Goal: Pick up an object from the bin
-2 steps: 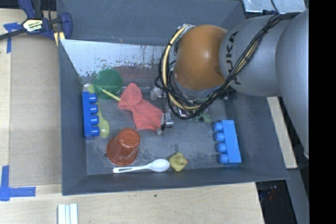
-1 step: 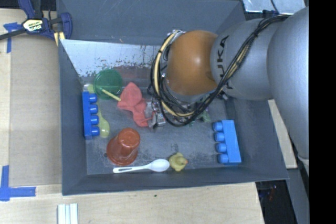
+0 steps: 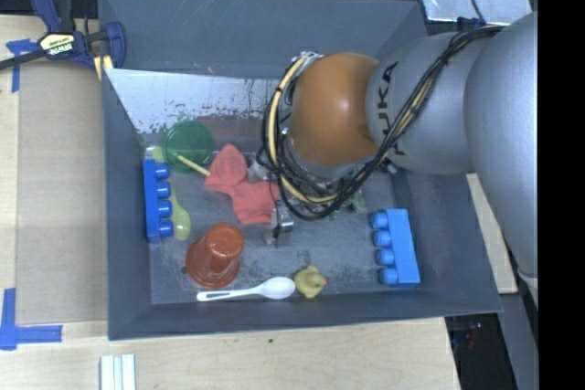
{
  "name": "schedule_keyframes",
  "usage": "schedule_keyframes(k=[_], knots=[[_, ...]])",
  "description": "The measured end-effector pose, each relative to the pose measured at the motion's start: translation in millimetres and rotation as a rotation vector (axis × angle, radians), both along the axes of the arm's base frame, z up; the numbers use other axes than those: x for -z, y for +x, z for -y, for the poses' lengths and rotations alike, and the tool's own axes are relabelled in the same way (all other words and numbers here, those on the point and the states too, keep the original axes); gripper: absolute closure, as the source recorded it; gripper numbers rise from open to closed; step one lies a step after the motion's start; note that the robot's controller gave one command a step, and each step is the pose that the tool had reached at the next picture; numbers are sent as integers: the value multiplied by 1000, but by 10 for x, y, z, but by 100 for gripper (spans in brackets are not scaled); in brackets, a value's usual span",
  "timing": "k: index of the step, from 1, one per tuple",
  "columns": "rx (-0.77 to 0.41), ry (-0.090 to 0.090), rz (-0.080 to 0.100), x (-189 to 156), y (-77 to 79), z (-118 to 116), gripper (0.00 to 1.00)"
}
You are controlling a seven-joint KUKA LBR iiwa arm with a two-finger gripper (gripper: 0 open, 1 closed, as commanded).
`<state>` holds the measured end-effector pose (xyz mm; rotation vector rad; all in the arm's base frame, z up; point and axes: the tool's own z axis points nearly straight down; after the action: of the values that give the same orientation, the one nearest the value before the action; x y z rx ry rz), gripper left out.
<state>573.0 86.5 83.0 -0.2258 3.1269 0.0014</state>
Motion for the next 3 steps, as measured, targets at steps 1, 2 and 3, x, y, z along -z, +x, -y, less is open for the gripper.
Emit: schedule_keyframes(k=[1,2,3], knots=[[0,0,0,0,0,0,100],[0,0,0,0,0,0,100],[-23,0,-3,-552,-143,-87,100]])
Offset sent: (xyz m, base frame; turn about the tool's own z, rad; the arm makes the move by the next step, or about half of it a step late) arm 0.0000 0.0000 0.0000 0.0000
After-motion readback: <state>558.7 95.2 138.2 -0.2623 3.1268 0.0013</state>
